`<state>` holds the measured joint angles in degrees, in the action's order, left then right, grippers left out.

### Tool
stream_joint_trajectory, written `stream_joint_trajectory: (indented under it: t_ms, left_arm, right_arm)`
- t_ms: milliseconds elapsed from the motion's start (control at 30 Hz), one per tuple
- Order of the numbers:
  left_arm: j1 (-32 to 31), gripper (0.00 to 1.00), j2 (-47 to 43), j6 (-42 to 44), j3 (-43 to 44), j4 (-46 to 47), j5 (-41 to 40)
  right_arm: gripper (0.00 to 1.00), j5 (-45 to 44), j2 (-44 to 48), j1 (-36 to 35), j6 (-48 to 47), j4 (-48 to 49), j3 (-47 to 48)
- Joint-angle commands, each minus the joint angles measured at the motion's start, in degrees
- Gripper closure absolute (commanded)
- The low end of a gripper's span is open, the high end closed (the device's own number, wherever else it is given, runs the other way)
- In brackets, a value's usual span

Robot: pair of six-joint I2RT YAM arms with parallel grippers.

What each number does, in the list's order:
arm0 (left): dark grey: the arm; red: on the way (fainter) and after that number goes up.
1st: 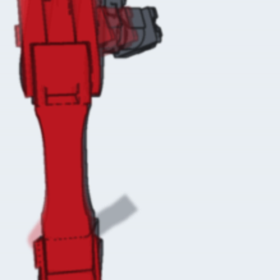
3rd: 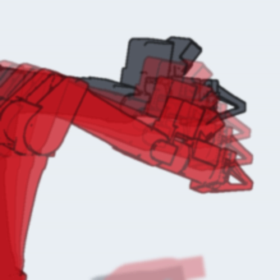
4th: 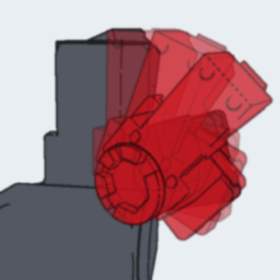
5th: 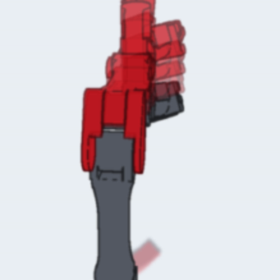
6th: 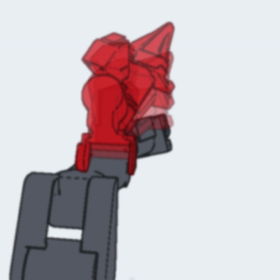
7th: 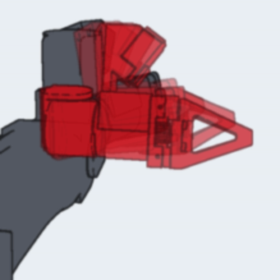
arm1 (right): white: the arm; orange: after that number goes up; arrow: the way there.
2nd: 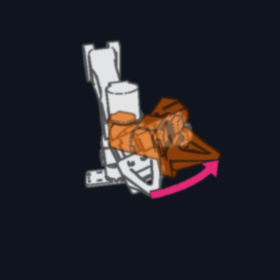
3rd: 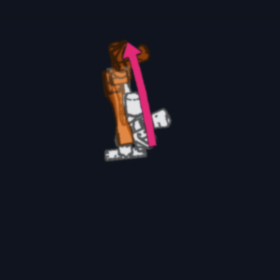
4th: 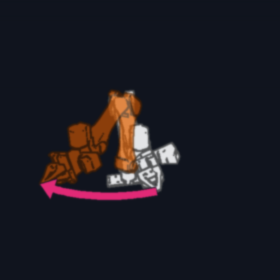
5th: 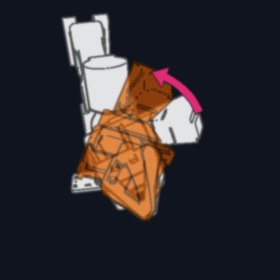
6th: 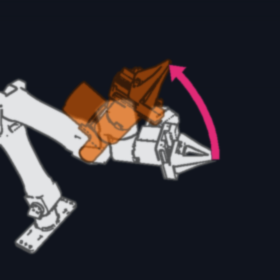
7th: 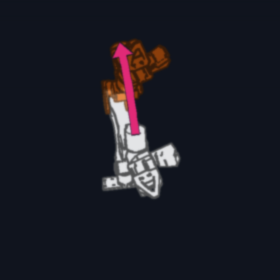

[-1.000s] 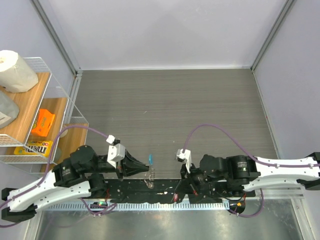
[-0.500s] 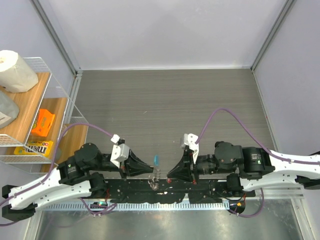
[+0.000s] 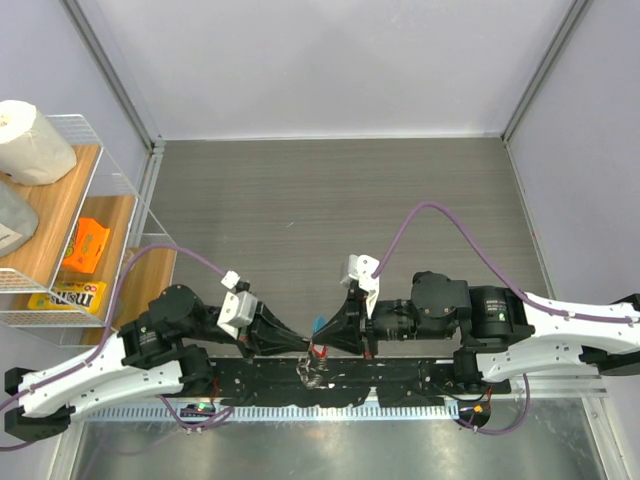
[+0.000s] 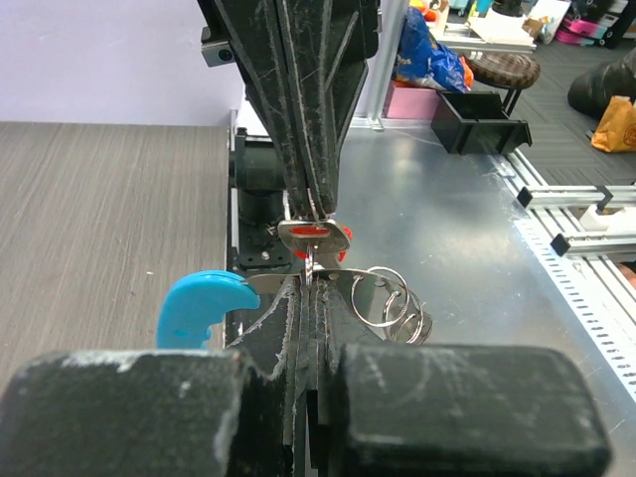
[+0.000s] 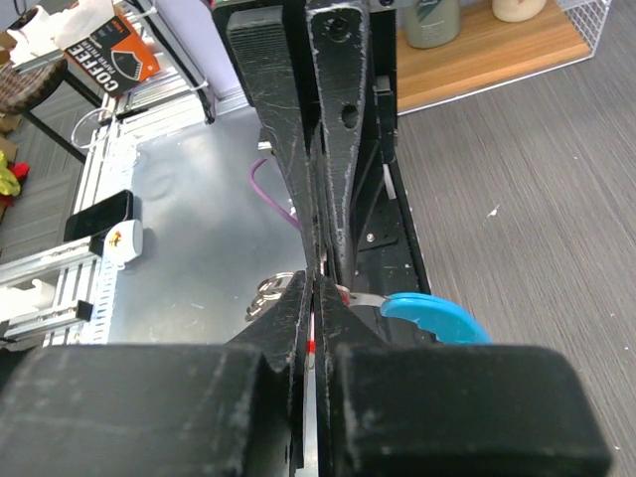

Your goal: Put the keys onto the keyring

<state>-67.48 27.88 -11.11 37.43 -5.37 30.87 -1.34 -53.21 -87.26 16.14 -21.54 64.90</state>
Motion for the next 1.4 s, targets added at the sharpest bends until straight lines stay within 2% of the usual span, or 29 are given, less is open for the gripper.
stream_joint_trajectory:
  t_ms: [0,233,433,733,1367]
  left_arm:
    - [-0.2,1.00,0.4,0.8,3.0,4.0,1.4]
    - [-0.1,1.00,-0.3,1.4,3.3,3.1,0.8]
    - [-0.2,1.00,-1.0,1.4,3.5,3.2,1.6]
    - [-0.2,1.00,-1.1,1.4,3.7,4.6,3.8]
    - [-0.2,1.00,-2.1,1.3,3.1,7.2,5.0]
  right_arm:
    - [0.94,4.1,-0.6,0.2,-2.1,0.9,2.9]
    - [0.94,9.8,-0.8,0.2,-3.1,0.4,2.3]
    - [0.94,8.6,0.7,0.2,-3.1,-0.4,0.8]
    - [0.94,6.0,0.6,0.2,-0.2,4.0,-0.9]
    - [0.94,6.5,-0.9,0.6,3.4,7.6,-1.8]
